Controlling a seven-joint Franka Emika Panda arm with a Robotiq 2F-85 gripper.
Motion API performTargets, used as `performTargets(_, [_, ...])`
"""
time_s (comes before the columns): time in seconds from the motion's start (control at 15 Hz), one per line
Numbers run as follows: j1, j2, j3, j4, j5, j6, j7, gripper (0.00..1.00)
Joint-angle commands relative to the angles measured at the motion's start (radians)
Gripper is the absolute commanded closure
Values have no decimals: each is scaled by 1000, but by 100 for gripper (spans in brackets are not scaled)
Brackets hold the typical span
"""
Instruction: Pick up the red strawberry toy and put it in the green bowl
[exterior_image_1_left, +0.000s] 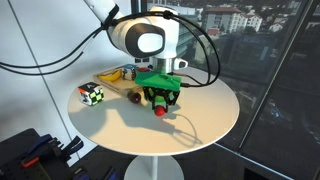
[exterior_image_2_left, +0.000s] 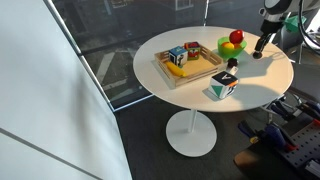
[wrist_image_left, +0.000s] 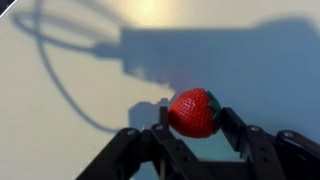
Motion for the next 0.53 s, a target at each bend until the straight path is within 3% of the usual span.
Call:
performTargets(0.0, [-7, -64, -4, 10, -32, -84, 58, 69])
performTargets(0.47, [2, -153, 2, 63, 24, -168, 96, 69])
